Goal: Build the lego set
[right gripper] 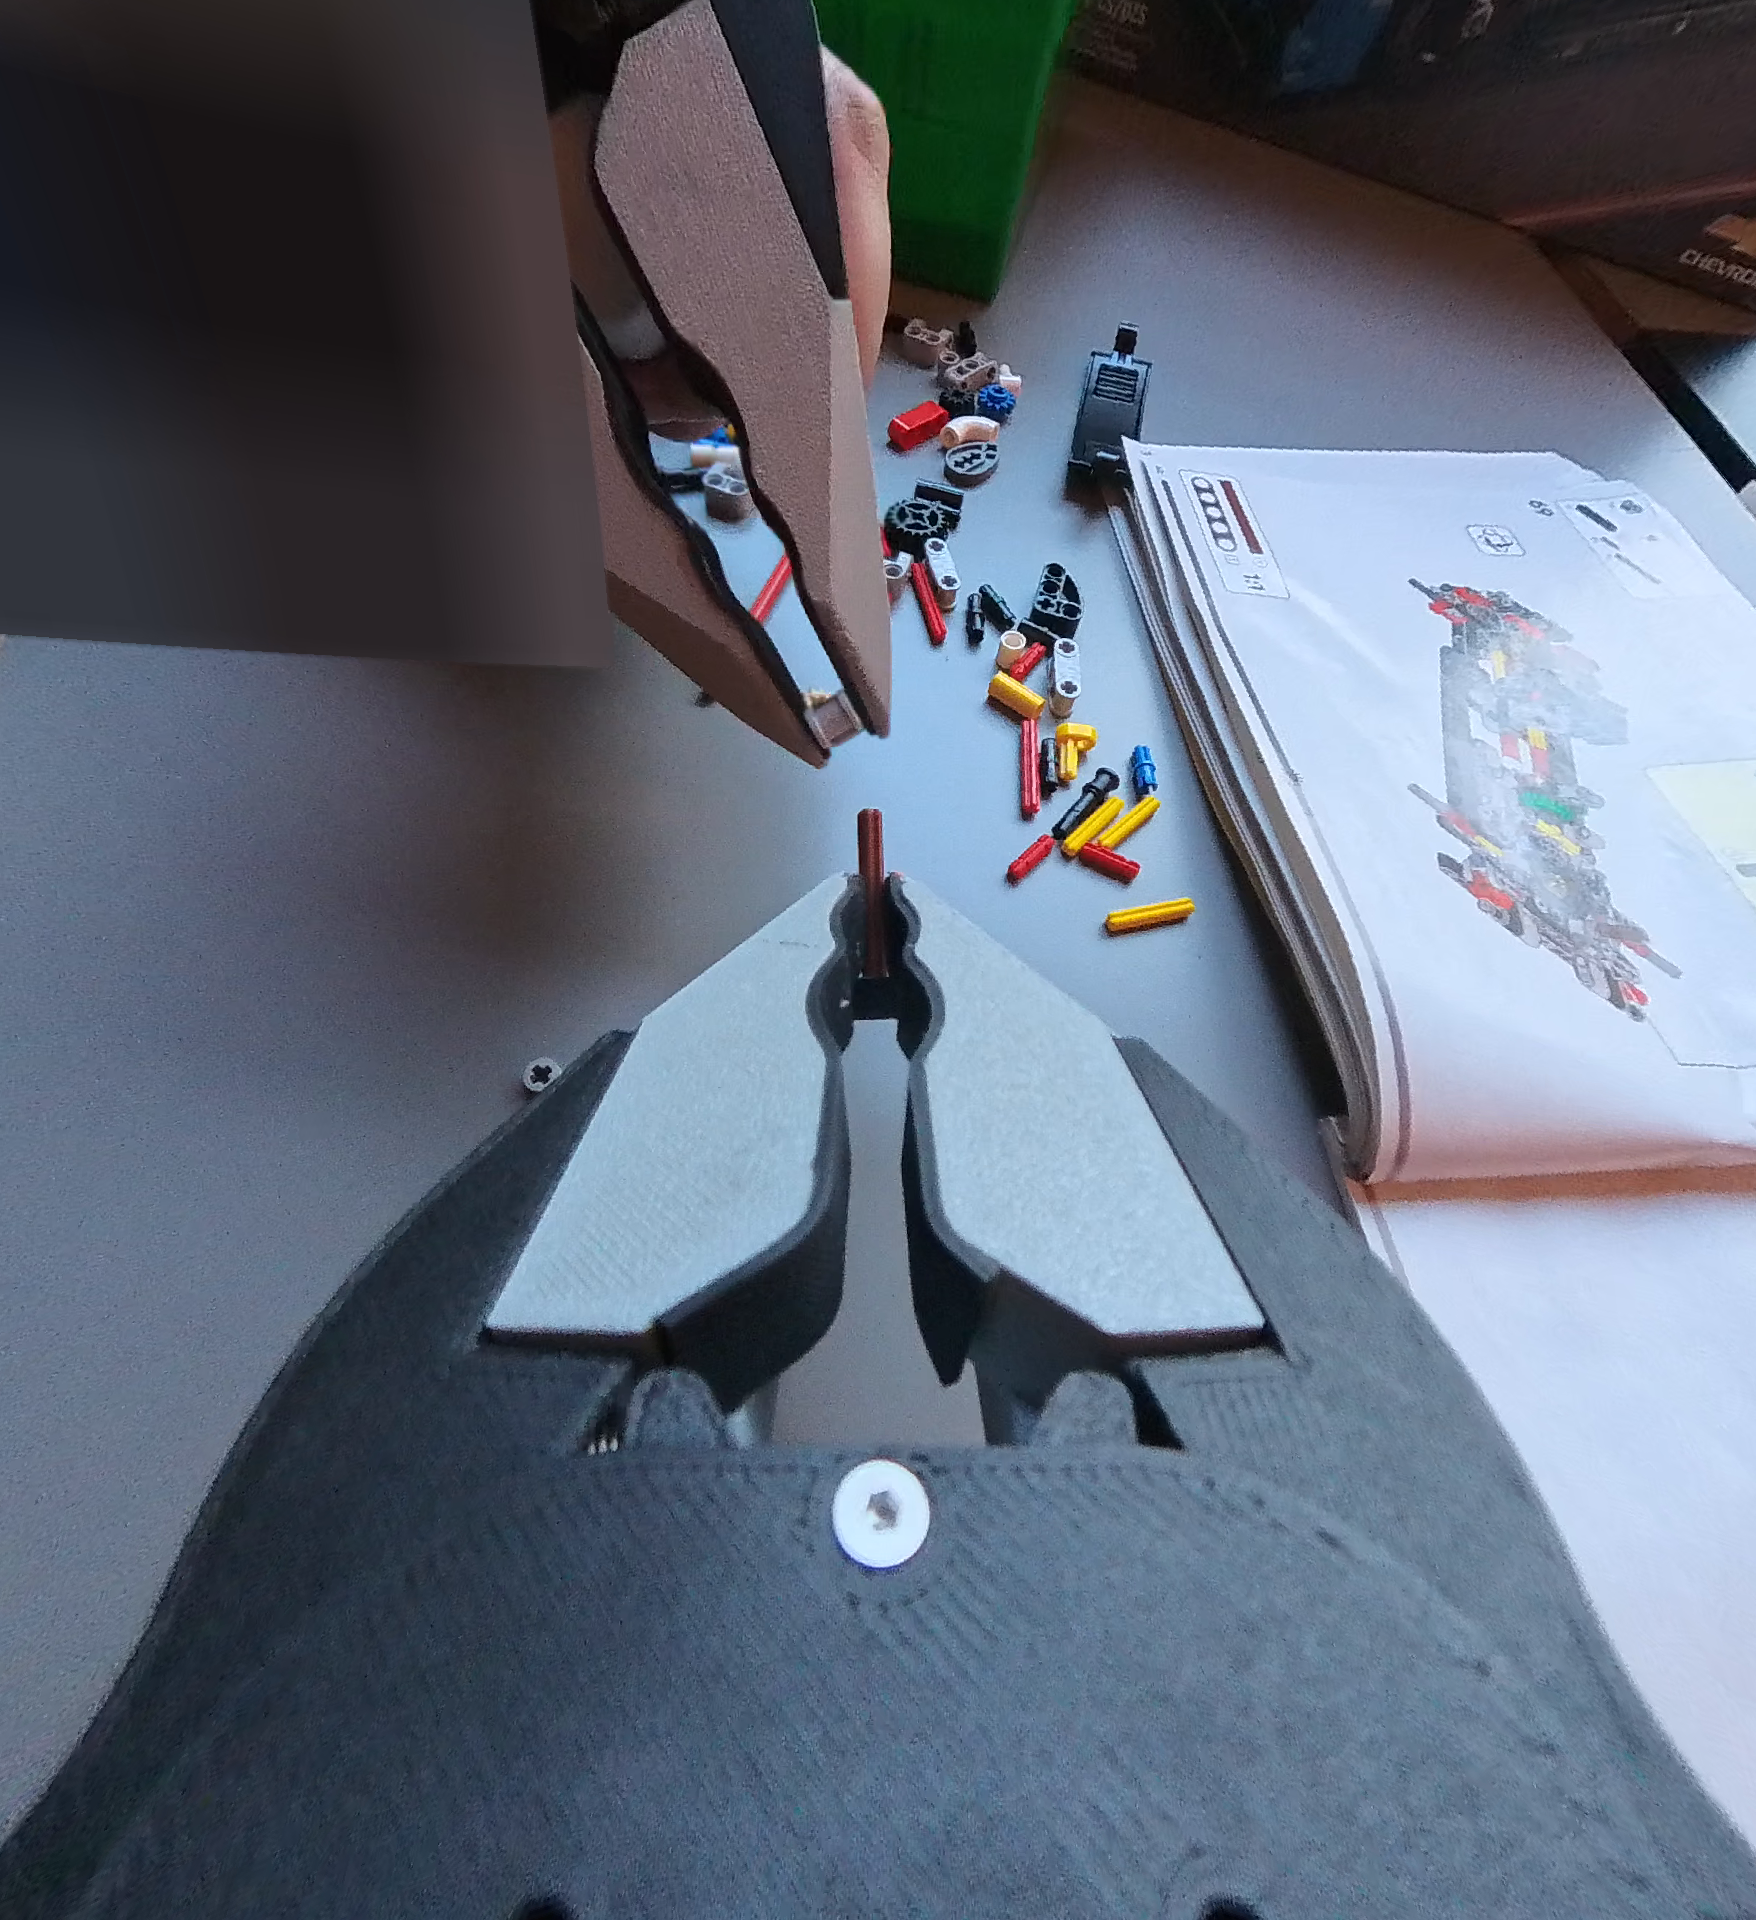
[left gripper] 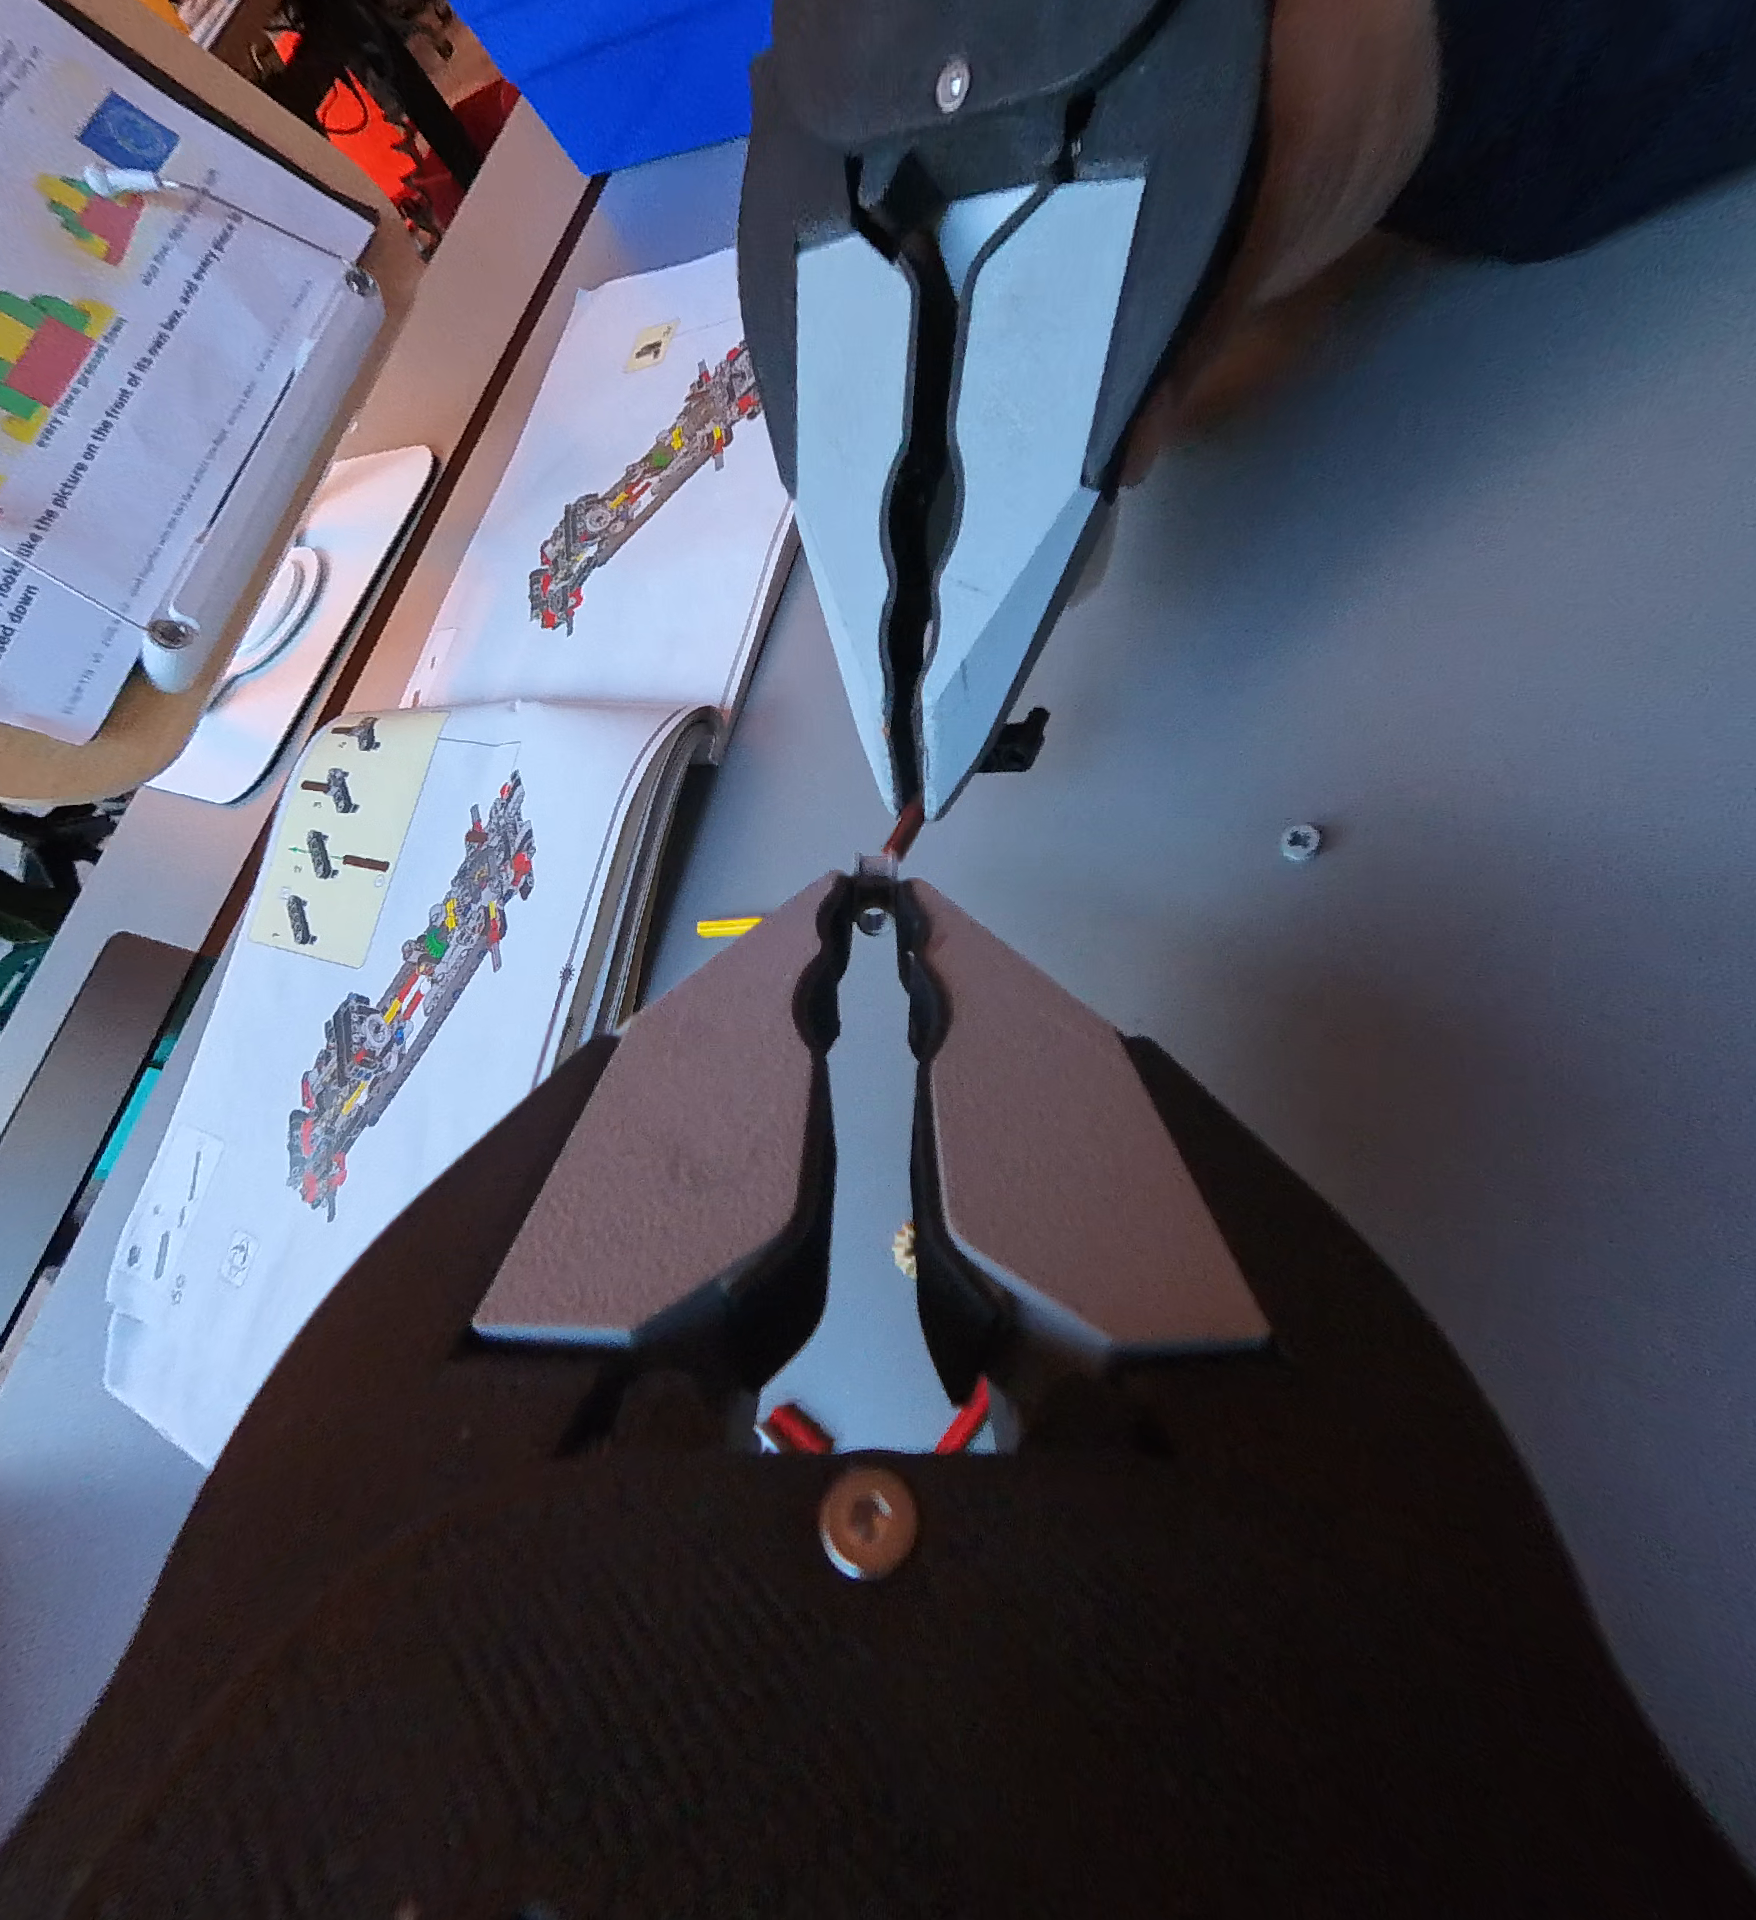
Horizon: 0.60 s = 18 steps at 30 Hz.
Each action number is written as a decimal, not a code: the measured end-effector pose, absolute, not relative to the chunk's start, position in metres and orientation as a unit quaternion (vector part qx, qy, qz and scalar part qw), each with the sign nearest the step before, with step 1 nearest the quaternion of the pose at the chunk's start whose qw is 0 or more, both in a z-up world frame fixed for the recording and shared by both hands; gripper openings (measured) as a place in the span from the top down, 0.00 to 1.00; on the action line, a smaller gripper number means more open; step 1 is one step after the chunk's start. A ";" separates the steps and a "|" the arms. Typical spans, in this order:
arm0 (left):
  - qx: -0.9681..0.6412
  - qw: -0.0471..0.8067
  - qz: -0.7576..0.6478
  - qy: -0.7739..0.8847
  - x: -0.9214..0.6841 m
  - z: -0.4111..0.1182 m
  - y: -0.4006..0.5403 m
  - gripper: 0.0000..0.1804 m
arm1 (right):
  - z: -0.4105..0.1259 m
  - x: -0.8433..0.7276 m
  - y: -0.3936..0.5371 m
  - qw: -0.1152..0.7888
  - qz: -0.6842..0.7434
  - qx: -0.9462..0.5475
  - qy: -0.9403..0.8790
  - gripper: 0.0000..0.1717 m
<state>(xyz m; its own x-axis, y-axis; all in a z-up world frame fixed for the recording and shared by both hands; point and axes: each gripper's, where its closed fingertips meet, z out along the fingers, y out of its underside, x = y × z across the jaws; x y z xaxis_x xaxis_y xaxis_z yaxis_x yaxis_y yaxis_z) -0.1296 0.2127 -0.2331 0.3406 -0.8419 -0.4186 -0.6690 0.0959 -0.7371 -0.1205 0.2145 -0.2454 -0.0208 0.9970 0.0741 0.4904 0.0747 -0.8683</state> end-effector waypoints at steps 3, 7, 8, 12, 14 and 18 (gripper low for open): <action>-0.662 0.479 -0.095 0.569 -0.128 -0.231 0.210 0.97 | -0.244 -0.122 0.213 0.382 0.337 -0.581 -0.634 1.00; -0.657 0.480 -0.091 0.574 -0.127 -0.231 0.209 0.97 | -0.240 -0.123 0.211 0.395 0.337 -0.567 -0.639 1.00; -0.656 0.480 -0.094 0.574 -0.126 -0.230 0.208 0.97 | -0.239 -0.123 0.211 0.398 0.340 -0.563 -0.639 1.00; -0.655 0.486 -0.128 0.565 -0.124 -0.226 0.207 0.97 | -0.234 -0.123 0.208 0.408 0.344 -0.552 -0.641 1.00; -0.658 0.485 -0.153 0.555 -0.124 -0.224 0.207 0.97 | -0.233 -0.123 0.208 0.409 0.342 -0.550 -0.643 1.00; -0.661 0.475 -0.227 0.535 -0.122 -0.220 0.203 0.97 | -0.231 -0.123 0.205 0.414 0.340 -0.544 -0.646 1.00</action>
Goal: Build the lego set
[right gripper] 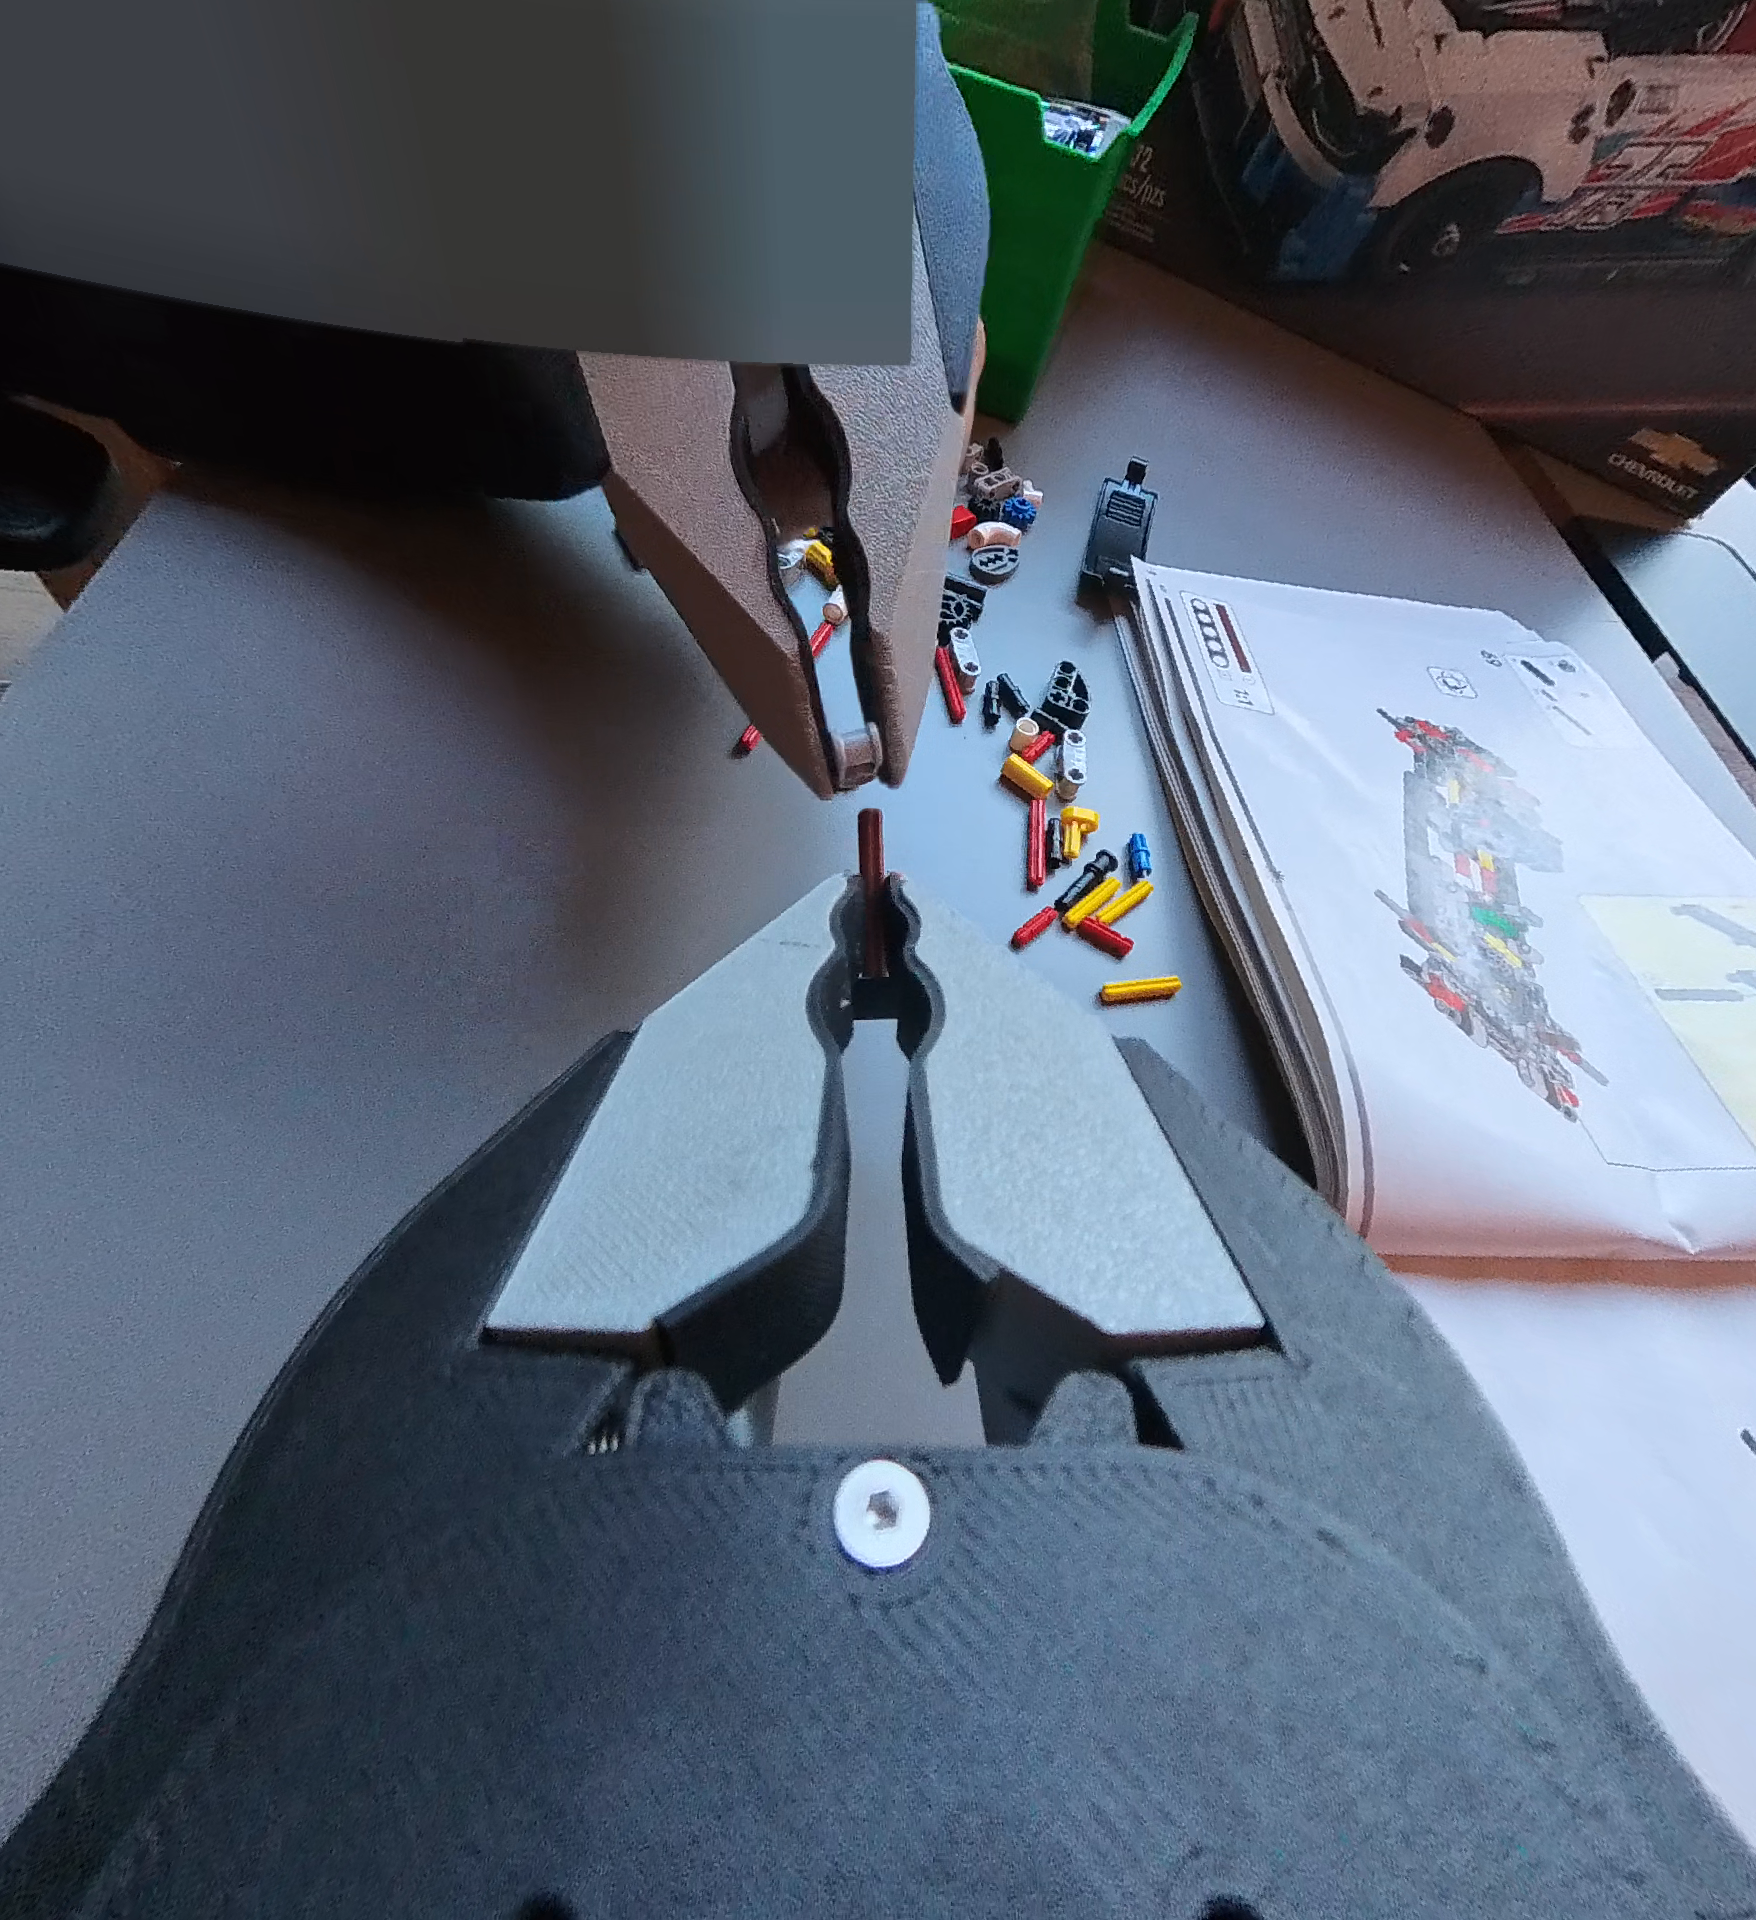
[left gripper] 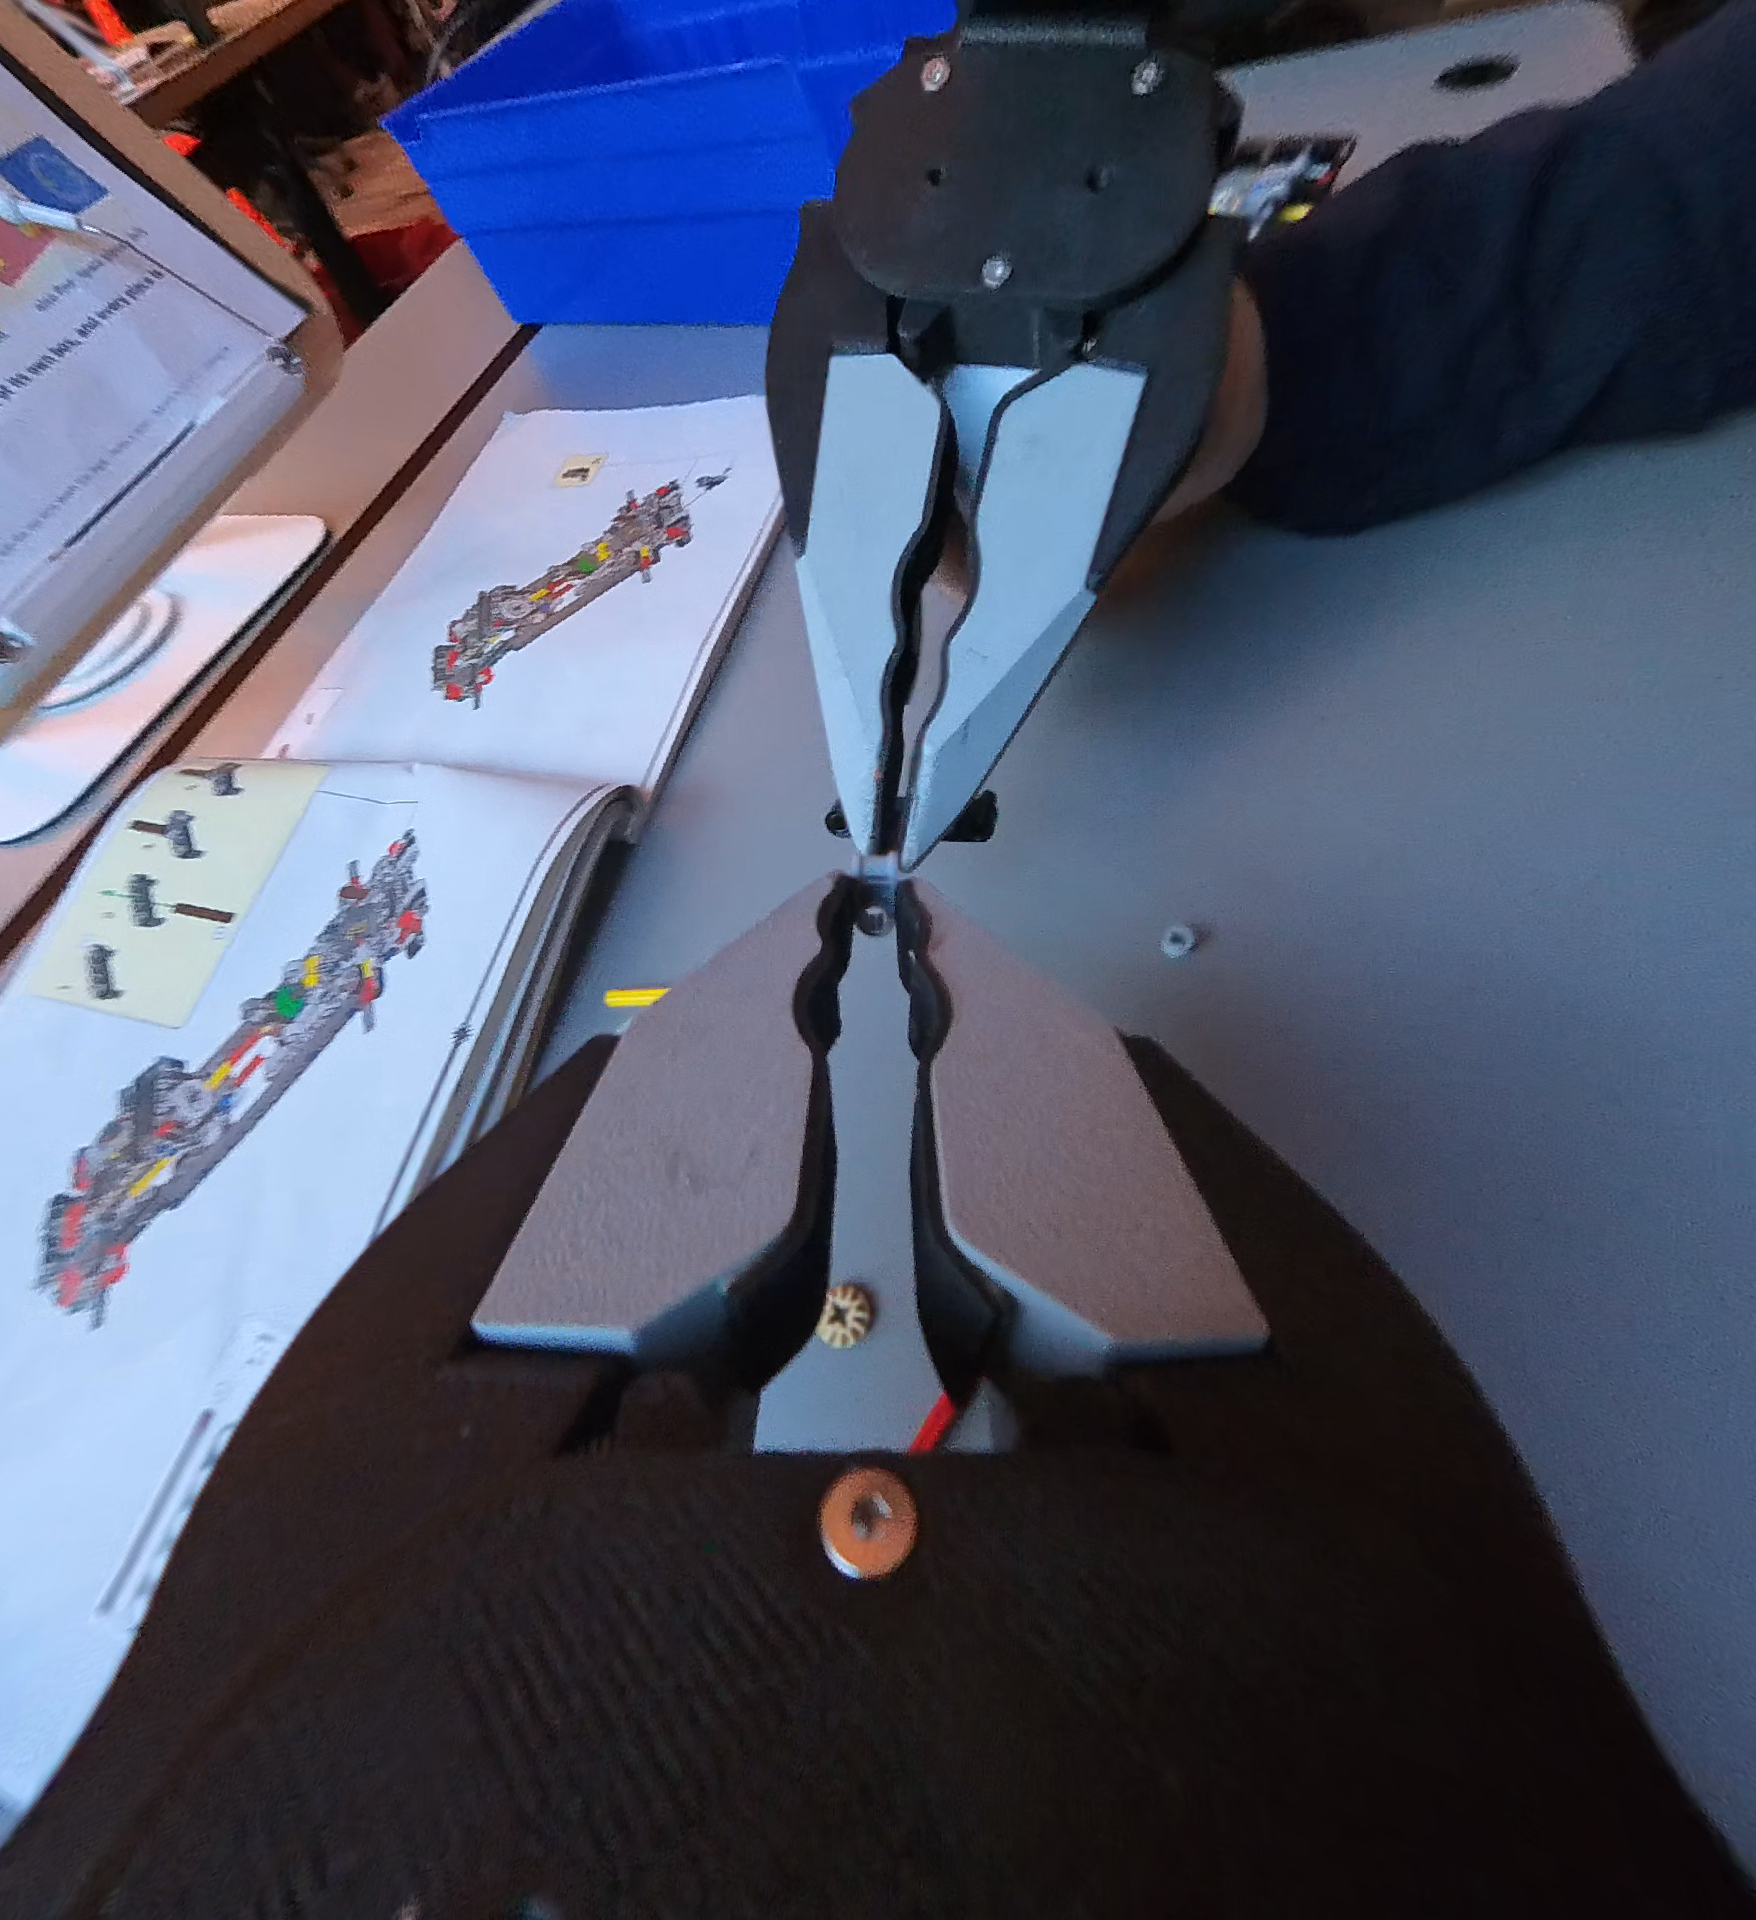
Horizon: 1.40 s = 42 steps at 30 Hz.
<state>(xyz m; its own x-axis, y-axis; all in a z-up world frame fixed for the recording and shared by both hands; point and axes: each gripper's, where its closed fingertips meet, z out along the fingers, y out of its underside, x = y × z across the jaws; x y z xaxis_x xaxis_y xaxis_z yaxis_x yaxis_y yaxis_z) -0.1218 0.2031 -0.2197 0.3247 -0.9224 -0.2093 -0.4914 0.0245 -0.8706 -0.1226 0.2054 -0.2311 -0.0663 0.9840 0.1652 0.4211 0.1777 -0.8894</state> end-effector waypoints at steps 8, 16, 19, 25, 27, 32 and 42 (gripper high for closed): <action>-0.645 0.471 -0.296 0.524 -0.117 -0.215 0.197 0.97 | -0.227 -0.123 0.199 0.417 0.353 -0.532 -0.647 1.00; -0.636 0.475 -0.357 0.493 -0.117 -0.201 0.195 0.97 | -0.214 -0.123 0.196 0.421 0.406 -0.524 -0.619 1.00; -0.633 0.475 -0.370 0.488 -0.116 -0.198 0.194 0.97 | -0.211 -0.122 0.195 0.419 0.418 -0.521 -0.616 1.00; -0.635 0.466 -0.377 0.487 -0.115 -0.201 0.193 0.97 | -0.212 -0.122 0.193 0.412 0.425 -0.520 -0.616 1.00; -0.637 0.463 -0.377 0.488 -0.115 -0.202 0.193 0.97 | -0.213 -0.122 0.192 0.412 0.417 -0.519 -0.621 1.00; -0.640 0.456 -0.379 0.488 -0.114 -0.204 0.191 0.97 | -0.216 -0.121 0.190 0.400 0.418 -0.524 -0.626 1.00; -0.677 0.367 -0.391 0.503 -0.115 -0.229 0.180 0.97 | -0.240 -0.124 0.177 0.294 0.434 -0.567 -0.636 1.00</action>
